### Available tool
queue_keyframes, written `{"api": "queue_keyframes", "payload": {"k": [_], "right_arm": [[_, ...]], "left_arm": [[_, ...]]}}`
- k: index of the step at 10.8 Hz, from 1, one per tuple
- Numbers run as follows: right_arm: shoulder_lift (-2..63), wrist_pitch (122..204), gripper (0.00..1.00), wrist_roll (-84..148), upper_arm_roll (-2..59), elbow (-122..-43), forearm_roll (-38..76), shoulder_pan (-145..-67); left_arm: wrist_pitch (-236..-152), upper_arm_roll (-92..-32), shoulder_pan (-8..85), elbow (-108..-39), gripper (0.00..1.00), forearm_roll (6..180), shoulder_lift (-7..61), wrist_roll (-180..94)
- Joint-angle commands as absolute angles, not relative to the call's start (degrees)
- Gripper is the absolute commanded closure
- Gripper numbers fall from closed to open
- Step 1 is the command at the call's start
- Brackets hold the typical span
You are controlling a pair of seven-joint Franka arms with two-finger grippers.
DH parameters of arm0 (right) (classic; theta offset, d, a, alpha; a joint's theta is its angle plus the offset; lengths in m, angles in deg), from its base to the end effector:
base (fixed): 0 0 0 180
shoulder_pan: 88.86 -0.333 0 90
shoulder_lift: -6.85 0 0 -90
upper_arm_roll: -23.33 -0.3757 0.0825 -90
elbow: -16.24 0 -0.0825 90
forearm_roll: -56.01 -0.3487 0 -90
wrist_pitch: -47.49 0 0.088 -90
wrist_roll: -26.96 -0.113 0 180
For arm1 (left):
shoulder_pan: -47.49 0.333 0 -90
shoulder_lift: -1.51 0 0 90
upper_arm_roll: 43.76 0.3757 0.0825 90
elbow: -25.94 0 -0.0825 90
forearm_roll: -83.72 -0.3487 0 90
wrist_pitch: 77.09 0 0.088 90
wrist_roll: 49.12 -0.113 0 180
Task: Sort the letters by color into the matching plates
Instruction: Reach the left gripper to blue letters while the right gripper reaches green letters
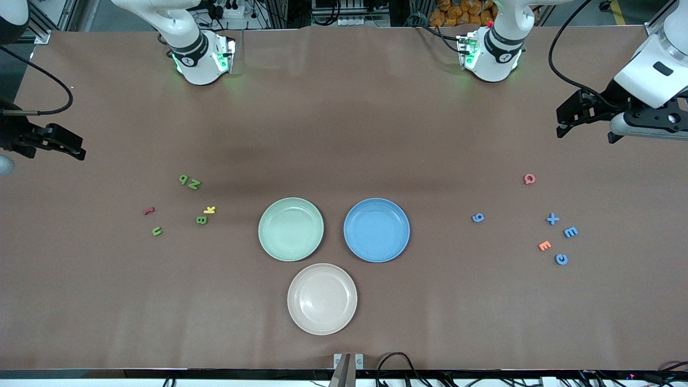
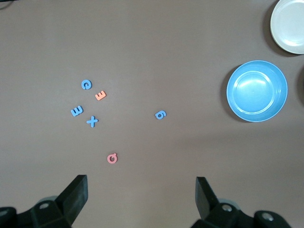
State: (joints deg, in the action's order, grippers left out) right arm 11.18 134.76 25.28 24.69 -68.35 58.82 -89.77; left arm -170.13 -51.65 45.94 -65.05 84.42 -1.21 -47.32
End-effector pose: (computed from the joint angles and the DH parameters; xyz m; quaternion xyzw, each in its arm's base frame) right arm 0.5424 -0.0093 0.6751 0.9994 -0.0194 -0.0141 0.0256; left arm 0.5004 -0.0869 0.6997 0.9969 -0.0666 0.0409 0.0069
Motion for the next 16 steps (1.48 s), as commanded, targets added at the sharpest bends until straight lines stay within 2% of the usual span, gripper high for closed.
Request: {"api": "queue_keyframes", "payload": {"k": [1, 8, 12, 16], "right_arm": [[11.2, 134.8, 0.00, 24.6, 24.6, -68.0, 58.3, -89.7], [11.2, 134.9, 0.00, 24.6, 24.6, -68.1, 58.4, -89.6], [12.0, 135.8, 0.00, 24.5, 24.6, -68.6, 58.3, -89.3], [10.2, 150.5, 0.00, 24.5, 24.6, -82.5, 58.3, -88.7]], "left_arm": [[-169.7, -51.6, 46.2, -64.4, 0.00, 83.7, -1.5, -49.3], [-169.1, -51.6, 47.6, -64.9, 0.00, 84.2, -0.9, -48.1], [-170.7, -51.9, 49.5, -72.5, 0.00, 85.9, -1.0, -44.5], [-181.6, -51.7, 49.9, -82.9, 0.00, 85.1, -1.3, -47.6]]}}
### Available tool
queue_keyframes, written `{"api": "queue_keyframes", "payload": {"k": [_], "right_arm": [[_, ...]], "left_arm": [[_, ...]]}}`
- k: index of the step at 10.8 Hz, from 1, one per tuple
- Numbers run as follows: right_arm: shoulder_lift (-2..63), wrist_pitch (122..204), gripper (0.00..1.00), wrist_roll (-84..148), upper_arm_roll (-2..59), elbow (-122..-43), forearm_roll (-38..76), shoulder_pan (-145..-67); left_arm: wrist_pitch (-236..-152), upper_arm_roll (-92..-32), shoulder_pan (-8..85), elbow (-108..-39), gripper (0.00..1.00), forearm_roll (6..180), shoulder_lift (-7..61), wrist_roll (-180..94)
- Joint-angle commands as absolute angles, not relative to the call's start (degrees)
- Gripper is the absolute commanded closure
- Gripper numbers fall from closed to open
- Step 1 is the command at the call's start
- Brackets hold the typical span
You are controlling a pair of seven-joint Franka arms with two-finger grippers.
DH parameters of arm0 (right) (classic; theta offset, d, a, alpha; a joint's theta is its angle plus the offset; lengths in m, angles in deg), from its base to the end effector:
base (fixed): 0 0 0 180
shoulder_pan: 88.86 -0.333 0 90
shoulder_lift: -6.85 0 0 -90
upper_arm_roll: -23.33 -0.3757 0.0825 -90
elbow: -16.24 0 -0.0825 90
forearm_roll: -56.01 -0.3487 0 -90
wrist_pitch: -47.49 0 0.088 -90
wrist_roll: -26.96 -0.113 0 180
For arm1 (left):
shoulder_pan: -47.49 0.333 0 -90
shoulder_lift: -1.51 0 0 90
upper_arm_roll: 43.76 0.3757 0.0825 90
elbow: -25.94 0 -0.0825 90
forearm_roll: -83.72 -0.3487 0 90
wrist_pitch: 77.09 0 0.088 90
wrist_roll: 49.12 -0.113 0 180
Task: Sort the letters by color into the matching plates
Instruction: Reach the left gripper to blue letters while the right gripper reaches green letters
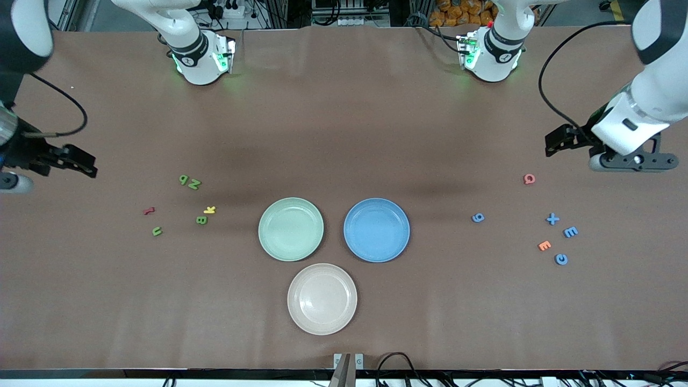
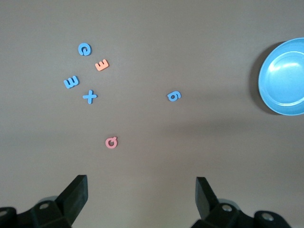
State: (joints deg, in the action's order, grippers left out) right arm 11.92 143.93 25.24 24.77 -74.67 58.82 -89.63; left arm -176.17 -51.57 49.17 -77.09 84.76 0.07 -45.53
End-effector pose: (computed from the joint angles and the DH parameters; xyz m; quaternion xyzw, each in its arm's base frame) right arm 0.5596 -0.0108 0.6335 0.9995 -0.0181 0.0043 0.0254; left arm 0.5110 -0.0576 0.6046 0.9995 -0.0205 -0.0225 0.0053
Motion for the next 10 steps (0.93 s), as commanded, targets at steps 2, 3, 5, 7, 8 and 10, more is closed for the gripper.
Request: {"api": "queue_keyframes", "payload": {"k": [2, 3, 5, 7, 8, 10], "right_arm": [[10.3, 156.5, 0.00, 23.4, 24.7, -88.8, 58.3, -87.7], [10.3, 159.3, 0.00, 23.1, 24.7, -91.8, 58.3, -87.1], [10.3, 165.9, 0.00, 23.1, 24.7, -98.7, 56.6, -85.4], [10.4, 174.4, 0.00, 23.2, 24.7, -105.6, 51.9, -84.6], [10.6, 178.1, 0.00, 23.5, 24.7, -108.6, 51.5, -84.5], [12.0, 182.4, 0.00, 23.8, 24.7, -112.2, 51.5, -84.6]], "left_arm": [[-186.7, -51.7, 51.8, -87.3, 0.00, 85.1, -1.3, -49.2], [-189.0, -51.7, 52.8, -89.1, 0.00, 85.0, -0.9, -49.3], [-196.3, -51.7, 56.6, -94.0, 0.00, 85.0, -0.3, -49.5], [-198.5, -51.7, 59.8, -94.0, 0.00, 85.0, 3.4, -49.6], [-200.0, -51.7, 61.9, -93.9, 0.00, 85.0, 5.4, -49.5], [-203.7, -51.5, 64.4, -94.0, 0.00, 85.0, 8.9, -48.4]]}}
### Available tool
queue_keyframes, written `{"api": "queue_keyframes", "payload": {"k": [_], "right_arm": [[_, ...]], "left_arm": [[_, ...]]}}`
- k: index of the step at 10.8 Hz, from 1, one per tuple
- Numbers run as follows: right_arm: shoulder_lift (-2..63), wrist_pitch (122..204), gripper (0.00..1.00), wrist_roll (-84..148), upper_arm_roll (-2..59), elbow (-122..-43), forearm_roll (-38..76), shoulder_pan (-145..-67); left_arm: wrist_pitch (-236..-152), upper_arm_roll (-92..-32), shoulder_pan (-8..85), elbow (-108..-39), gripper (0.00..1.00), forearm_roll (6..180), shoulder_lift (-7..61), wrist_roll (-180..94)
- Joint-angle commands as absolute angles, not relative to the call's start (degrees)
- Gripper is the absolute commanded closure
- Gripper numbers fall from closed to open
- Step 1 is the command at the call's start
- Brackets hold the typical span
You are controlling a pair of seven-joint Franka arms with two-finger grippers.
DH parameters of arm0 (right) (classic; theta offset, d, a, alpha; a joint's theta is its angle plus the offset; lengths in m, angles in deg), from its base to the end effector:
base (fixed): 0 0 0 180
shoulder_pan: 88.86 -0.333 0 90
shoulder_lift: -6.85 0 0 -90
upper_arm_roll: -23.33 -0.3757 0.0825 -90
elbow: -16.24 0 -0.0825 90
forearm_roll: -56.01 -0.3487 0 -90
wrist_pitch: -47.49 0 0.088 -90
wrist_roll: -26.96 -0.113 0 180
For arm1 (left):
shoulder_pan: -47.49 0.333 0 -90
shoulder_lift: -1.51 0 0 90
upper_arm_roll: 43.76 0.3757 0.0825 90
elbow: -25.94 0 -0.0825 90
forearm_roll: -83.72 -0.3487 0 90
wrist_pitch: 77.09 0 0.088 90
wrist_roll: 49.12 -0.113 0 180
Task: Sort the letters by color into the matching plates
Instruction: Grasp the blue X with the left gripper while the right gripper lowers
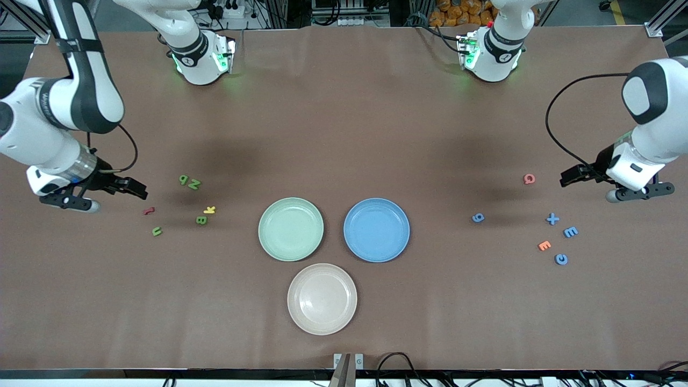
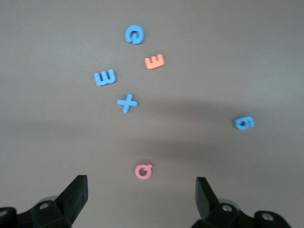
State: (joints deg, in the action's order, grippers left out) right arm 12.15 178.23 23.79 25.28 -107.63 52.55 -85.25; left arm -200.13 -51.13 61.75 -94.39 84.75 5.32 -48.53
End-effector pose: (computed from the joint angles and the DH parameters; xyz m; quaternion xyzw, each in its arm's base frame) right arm 0.5281 -0.0493 0.4327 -0.9951 0.0953 -0.0142 0.0213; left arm 0.5241 0.0637 0.4606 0.9974 0.0703 -0.0087 0.0122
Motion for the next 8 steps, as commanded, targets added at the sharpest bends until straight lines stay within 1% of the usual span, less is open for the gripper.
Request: {"api": "queue_keyframes", "payload": {"k": [1, 2, 4, 6, 8], "right_arm": [[12.9, 182.7, 0.00, 23.8, 24.7, -112.9, 51.5, -84.5], [14.2, 183.7, 0.00, 23.8, 24.7, -113.3, 51.5, -84.2], [17.4, 189.8, 0.00, 23.9, 24.7, -115.3, 51.5, -84.1], [19.5, 194.2, 0.00, 23.9, 24.7, -117.2, 51.5, -83.9], [21.3, 196.1, 0.00, 24.0, 24.7, -118.3, 51.5, -83.3]], "left_arm": [[-206.5, -51.5, 66.3, -94.2, 0.00, 84.9, 10.4, -47.9], [-208.9, -51.5, 67.4, -94.4, 0.00, 84.7, 11.8, -46.9], [-213.0, -51.5, 68.7, -94.6, 0.00, 82.9, 14.7, -43.4], [-214.6, -51.5, 68.6, -94.7, 0.00, 79.5, 16.8, -36.3], [-214.9, -51.8, 68.0, -94.5, 0.00, 74.1, 18.7, -26.9]]}}
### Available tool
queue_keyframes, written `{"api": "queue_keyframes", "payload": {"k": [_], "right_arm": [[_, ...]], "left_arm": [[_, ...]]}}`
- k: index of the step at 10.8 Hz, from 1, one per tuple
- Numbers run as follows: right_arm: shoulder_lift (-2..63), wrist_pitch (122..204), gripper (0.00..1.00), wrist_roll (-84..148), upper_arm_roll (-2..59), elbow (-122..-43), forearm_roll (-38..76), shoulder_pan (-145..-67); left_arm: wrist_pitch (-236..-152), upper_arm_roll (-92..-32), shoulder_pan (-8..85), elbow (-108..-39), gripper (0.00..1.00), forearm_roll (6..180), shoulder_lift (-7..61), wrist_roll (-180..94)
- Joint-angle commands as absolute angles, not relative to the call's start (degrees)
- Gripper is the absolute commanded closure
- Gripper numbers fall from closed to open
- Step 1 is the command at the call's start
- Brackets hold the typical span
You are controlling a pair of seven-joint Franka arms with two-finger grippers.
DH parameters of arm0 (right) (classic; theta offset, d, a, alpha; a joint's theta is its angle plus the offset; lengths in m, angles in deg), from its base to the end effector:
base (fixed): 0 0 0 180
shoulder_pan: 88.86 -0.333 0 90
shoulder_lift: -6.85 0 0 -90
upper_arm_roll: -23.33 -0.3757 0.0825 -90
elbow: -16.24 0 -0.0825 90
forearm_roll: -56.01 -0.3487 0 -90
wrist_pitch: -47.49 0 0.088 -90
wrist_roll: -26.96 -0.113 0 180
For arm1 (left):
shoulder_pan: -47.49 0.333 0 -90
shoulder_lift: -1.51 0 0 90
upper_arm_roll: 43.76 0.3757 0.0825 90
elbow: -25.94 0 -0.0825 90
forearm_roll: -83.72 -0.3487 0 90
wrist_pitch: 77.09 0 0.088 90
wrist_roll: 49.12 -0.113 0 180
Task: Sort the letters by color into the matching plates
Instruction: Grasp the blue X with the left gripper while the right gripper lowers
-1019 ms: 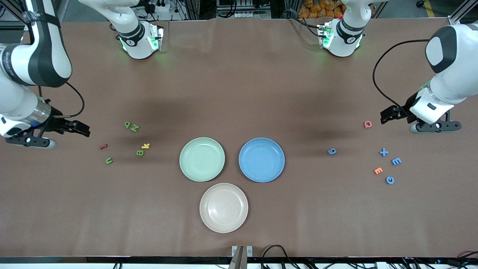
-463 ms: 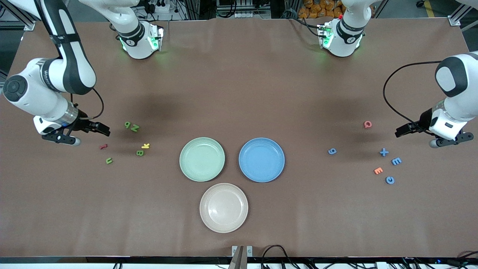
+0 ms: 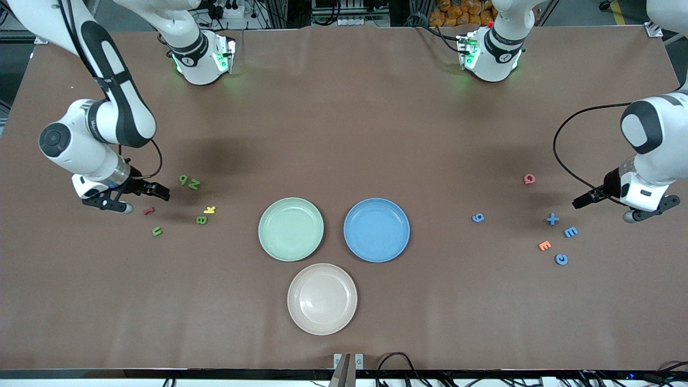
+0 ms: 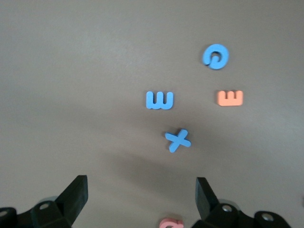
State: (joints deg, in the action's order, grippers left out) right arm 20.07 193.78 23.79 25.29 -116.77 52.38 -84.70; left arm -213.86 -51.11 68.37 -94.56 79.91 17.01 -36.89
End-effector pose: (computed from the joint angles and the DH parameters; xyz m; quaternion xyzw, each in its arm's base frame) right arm 0.5138 -0.0554 0.3230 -0.9942 0.1067 -0.0010 0.0137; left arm 0.5540 0.1382 0.3688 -0.9794 -0.2018 -0.0081 0.0060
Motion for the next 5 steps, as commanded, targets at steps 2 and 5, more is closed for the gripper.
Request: {"api": "queue_keyframes", "payload": {"k": [2, 5], "right_arm": [[22.2, 197.9, 0.00, 24.1, 24.7, -120.1, 51.5, -83.4], [22.2, 200.2, 0.00, 24.1, 24.7, -123.4, 51.5, -83.4]], "left_arm": [[-215.0, -52.3, 67.6, -94.0, 0.00, 71.8, 20.8, -22.8], [-215.1, -52.3, 66.8, -92.5, 0.00, 72.3, 24.1, -22.2]]}}
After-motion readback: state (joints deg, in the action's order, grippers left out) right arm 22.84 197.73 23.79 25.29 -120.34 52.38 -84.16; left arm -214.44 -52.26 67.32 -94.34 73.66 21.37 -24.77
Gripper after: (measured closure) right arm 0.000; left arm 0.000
